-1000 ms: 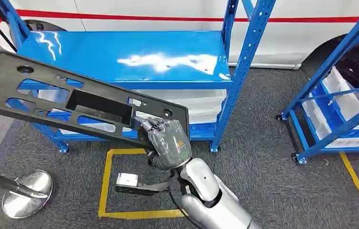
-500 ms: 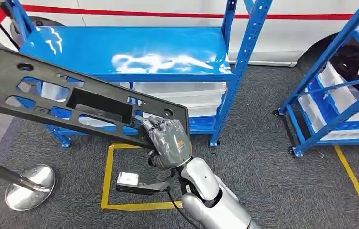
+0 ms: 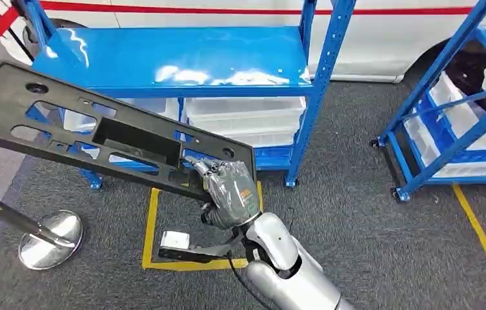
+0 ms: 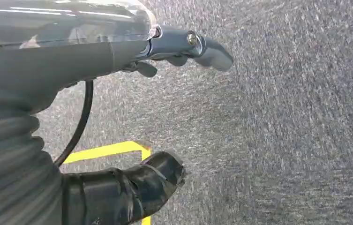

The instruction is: Take the parts from the cabinet and place them on the table.

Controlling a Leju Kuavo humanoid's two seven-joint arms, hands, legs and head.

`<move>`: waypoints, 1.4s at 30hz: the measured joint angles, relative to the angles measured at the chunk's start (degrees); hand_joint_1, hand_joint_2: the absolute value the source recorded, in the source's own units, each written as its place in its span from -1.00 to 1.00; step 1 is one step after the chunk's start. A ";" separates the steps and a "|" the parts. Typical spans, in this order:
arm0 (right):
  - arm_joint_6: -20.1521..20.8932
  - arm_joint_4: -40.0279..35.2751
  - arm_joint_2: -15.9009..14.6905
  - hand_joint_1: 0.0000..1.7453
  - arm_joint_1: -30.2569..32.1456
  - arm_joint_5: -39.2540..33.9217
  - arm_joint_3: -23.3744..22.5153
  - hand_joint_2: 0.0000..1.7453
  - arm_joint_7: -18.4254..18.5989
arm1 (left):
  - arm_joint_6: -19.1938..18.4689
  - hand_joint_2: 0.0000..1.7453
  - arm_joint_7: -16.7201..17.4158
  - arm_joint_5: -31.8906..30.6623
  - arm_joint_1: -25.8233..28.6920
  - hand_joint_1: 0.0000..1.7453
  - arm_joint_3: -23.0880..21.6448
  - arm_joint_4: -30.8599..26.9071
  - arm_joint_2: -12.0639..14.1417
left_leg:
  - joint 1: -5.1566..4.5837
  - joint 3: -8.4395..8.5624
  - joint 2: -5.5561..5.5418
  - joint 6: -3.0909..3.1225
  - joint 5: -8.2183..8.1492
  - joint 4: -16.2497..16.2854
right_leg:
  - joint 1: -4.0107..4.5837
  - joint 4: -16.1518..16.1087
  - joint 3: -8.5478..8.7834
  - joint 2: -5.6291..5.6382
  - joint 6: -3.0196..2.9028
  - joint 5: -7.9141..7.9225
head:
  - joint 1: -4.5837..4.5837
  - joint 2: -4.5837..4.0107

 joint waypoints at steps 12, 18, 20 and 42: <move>0.07 0.17 -0.20 1.00 -0.01 -0.24 -0.15 1.00 -0.11 | 0.02 1.00 0.00 -0.02 -0.19 -1.00 0.24 0.00 0.00 | -0.65 -6.83 0.54 2.89 5.91 0.02 | -0.16 7.58 3.71 0.52 0.69 -5.31 | 0.00 0.00; 0.13 0.15 -0.15 1.00 -0.25 -0.50 -0.24 1.00 -0.22 | 0.13 1.00 0.02 -0.07 0.05 -1.00 0.31 0.00 -0.26 | -0.70 -7.34 0.43 0.72 9.03 -1.56 | 0.29 -3.79 8.47 0.40 -0.63 -5.38 | 0.00 0.00; 0.20 0.15 -0.09 1.00 -0.32 -0.50 -0.24 1.00 -0.26 | 0.15 1.00 0.02 -0.07 -0.03 -1.00 0.33 0.00 -0.24 | -0.38 -8.83 0.31 0.69 3.60 1.57 | -0.17 -4.42 7.81 0.10 -1.39 -3.69 | -0.13 0.00; 0.33 0.48 -0.24 1.00 -0.17 -0.85 -0.31 1.00 -0.31 | 0.33 1.00 0.11 -0.22 -0.32 -1.00 0.57 -0.02 -0.22 | -0.21 -6.35 0.71 2.61 5.31 0.02 | -0.57 11.00 1.25 0.39 2.00 -5.51 | 0.04 0.00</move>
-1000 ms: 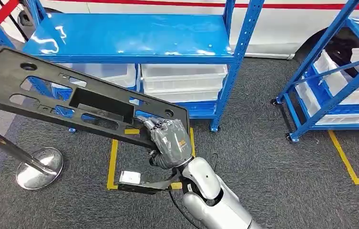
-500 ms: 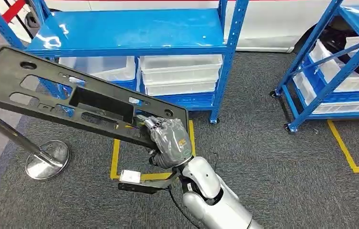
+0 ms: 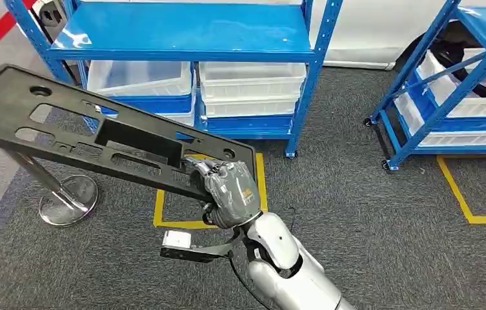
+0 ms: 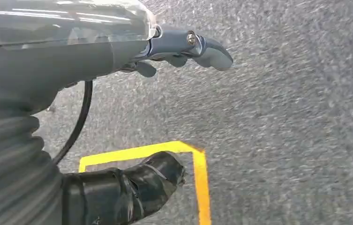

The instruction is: Take the parts from the cabinet and place them on the table.

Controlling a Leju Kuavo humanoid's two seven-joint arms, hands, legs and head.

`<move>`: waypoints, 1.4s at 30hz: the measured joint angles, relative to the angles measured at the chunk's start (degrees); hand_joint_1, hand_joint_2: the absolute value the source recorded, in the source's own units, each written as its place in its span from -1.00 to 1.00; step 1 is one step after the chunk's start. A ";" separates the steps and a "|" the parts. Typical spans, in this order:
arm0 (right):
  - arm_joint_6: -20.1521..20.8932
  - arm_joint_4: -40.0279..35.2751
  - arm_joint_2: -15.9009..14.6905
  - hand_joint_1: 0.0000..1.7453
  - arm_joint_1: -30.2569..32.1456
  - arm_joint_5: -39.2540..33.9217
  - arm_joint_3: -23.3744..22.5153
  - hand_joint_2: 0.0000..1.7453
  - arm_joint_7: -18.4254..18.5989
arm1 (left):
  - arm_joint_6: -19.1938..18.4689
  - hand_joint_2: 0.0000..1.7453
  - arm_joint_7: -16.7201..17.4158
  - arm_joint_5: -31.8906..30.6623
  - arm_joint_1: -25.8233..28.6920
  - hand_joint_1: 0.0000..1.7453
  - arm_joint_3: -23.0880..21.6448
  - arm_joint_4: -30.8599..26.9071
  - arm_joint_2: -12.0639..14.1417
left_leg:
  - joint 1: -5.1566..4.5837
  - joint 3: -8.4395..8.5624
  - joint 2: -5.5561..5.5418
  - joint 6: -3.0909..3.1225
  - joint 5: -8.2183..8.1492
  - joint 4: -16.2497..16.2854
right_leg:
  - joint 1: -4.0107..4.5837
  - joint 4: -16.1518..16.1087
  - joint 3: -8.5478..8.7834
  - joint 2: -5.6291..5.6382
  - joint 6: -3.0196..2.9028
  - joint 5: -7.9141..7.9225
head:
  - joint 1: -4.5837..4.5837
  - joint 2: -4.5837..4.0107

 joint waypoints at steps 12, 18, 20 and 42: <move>-0.09 0.04 0.11 1.00 -0.15 -0.11 -0.02 1.00 -0.11 | 0.02 1.00 -0.02 -0.48 0.20 -1.00 0.20 0.00 -0.09 | 0.20 -5.36 -0.22 -2.91 -9.70 15.78 | 0.80 -14.20 3.31 -0.45 -3.55 3.00 | -0.13 0.00; -0.13 -0.04 0.13 1.00 -0.16 -0.24 -0.11 1.00 -0.11 | 0.18 1.00 -0.04 -0.61 -0.03 -1.00 0.74 -0.07 0.11 | -0.27 9.24 -0.27 -1.98 -6.96 -1.08 | 1.08 -11.30 -1.76 -0.48 -2.54 5.28 | -0.11 0.00; -0.18 -0.02 0.11 1.00 -0.09 -0.26 -0.17 1.00 -0.15 | 0.33 1.00 -0.09 -0.81 -0.09 -1.00 0.96 -0.09 0.09 | -0.58 8.63 -0.31 -1.26 -7.06 -1.33 | 0.83 -11.61 -1.97 -0.76 -1.80 6.33 | -0.07 0.00; -0.17 0.00 -0.37 1.00 0.29 -1.27 -0.50 1.00 -0.42 | 0.44 1.00 -0.22 -1.20 0.24 -1.00 1.11 -0.09 -0.04 | 0.48 -5.63 0.03 -2.83 -9.86 15.68 | 0.38 -13.42 4.72 0.06 -3.35 0.83 | -0.09 0.00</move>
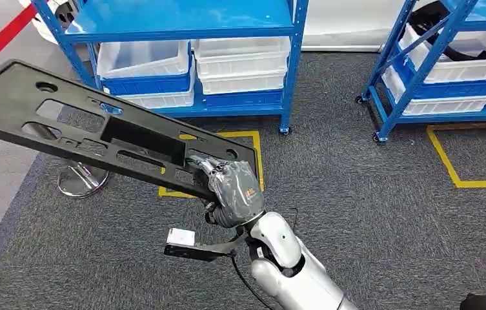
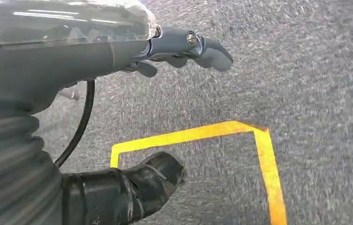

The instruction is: Take the parts from the cabinet and place them on the table.

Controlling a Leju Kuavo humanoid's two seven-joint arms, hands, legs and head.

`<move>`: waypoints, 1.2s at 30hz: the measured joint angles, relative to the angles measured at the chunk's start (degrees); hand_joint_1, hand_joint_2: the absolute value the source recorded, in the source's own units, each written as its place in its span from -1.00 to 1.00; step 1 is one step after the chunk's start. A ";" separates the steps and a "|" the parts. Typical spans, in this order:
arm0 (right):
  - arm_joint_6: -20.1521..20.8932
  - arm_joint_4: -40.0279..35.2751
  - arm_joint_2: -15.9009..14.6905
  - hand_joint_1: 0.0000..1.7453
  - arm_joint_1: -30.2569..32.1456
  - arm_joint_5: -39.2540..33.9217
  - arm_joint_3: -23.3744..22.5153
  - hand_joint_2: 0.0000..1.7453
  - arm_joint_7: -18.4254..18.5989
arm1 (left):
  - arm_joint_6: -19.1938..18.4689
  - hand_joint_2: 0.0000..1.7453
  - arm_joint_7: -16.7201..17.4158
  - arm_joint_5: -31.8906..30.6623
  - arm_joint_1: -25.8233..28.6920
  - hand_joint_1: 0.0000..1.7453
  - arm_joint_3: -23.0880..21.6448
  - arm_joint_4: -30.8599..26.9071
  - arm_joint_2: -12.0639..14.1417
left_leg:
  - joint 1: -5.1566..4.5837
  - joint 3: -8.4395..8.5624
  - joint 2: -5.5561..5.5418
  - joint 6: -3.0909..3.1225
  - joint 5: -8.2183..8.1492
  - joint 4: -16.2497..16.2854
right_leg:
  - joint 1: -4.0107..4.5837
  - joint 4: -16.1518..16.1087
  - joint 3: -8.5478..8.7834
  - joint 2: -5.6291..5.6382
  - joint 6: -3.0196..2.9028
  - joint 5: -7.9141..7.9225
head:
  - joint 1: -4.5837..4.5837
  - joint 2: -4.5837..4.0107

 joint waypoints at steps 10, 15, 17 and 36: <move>-0.35 -0.02 0.00 1.00 0.45 -0.37 -0.77 1.00 -0.04 | 0.00 1.00 0.00 -0.74 0.00 -1.00 0.04 0.00 0.35 | -1.36 10.48 -0.62 2.93 6.02 -16.66 | 0.69 0.90 -1.63 0.42 1.36 1.00 | 0.02 0.00; -0.53 -0.02 -0.35 1.00 0.76 -0.41 -1.38 1.00 -0.09 | 0.00 1.00 0.00 -0.81 0.02 -1.00 0.07 0.00 0.15 | -0.56 10.35 0.02 3.92 7.05 -17.71 | -0.34 14.98 -8.00 0.36 3.31 -6.92 | 0.09 0.00; -0.79 -0.04 -0.63 1.00 1.29 -0.52 -1.49 1.00 -0.41 | 0.02 1.00 0.00 -0.81 0.00 -1.00 0.17 0.00 0.15 | -0.45 10.18 0.11 3.90 7.06 -17.48 | -0.90 16.15 -8.42 0.28 3.78 -6.06 | 0.09 0.00; -4.52 -4.50 -1.36 1.00 6.80 -2.14 -3.41 1.00 -1.42 | 0.31 1.00 0.02 -1.18 0.07 -1.00 1.55 0.00 -0.07 | -0.35 9.52 -1.82 2.18 6.02 -15.14 | -0.12 1.28 -2.00 1.80 0.87 0.92 | 0.02 0.00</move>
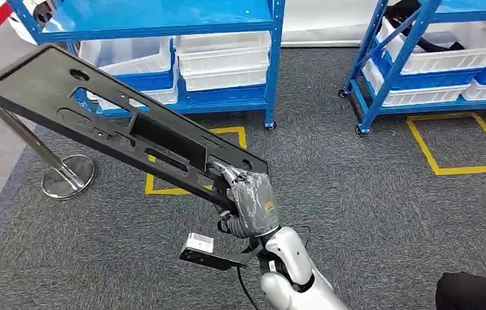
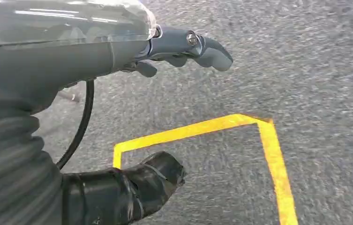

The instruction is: Take the parts from the cabinet and place them on the table.

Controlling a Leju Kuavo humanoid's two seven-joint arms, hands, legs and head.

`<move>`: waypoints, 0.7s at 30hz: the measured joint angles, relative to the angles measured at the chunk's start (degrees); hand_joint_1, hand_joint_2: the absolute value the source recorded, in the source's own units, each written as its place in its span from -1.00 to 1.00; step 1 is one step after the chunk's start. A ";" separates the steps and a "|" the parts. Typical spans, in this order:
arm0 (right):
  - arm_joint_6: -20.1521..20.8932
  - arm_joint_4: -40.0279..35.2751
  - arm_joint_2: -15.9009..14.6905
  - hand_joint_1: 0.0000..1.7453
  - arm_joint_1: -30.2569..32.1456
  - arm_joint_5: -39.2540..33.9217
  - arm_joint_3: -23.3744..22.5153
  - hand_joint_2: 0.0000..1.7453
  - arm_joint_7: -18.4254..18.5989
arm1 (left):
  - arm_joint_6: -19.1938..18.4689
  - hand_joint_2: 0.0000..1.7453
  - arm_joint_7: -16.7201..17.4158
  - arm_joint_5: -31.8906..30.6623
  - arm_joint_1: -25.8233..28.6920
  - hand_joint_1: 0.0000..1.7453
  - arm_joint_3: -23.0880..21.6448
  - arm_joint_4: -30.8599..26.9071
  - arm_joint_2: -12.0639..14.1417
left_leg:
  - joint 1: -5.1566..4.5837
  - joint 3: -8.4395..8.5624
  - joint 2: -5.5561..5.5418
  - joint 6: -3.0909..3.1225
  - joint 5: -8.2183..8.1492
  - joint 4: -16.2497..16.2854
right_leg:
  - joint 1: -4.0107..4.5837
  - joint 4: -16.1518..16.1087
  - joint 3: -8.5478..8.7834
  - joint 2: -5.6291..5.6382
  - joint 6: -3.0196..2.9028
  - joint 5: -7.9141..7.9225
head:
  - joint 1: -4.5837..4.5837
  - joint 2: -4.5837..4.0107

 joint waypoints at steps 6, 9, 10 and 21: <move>-0.46 -0.66 -0.28 1.00 0.68 -0.02 -0.79 1.00 -0.02 | 0.04 1.00 -0.11 -0.46 -0.18 -1.00 0.09 0.00 -0.22 | 0.12 0.96 1.13 1.19 0.72 -2.35 | 0.14 1.10 -1.06 -0.02 1.95 -0.57 | 0.09 0.00; -0.90 -0.92 -0.57 1.00 0.99 0.00 -1.42 1.00 -0.11 | 0.09 1.00 -0.11 -0.59 -0.07 -1.00 0.17 0.00 -0.26 | 0.03 0.74 1.87 1.70 0.79 -2.34 | -0.36 12.91 -6.49 -0.94 2.51 -6.98 | 0.17 0.00; -1.05 -0.92 -0.74 1.00 1.42 0.00 -1.62 1.00 -0.11 | 0.09 1.00 -0.11 -0.61 -0.08 -1.00 0.20 0.00 -0.26 | 0.03 0.70 2.12 1.71 0.78 -2.31 | -0.53 16.42 -8.18 -0.98 2.73 -8.02 | 0.22 0.00; -5.40 -4.94 -1.36 1.00 7.16 -0.39 -2.93 1.00 -2.07 | 0.44 1.00 -0.09 -0.96 -0.13 -1.00 1.27 0.00 -0.57 | 0.20 0.64 3.59 -1.21 -1.10 -0.68 | -0.66 -0.13 -0.29 -2.27 0.84 0.15 | 0.07 0.00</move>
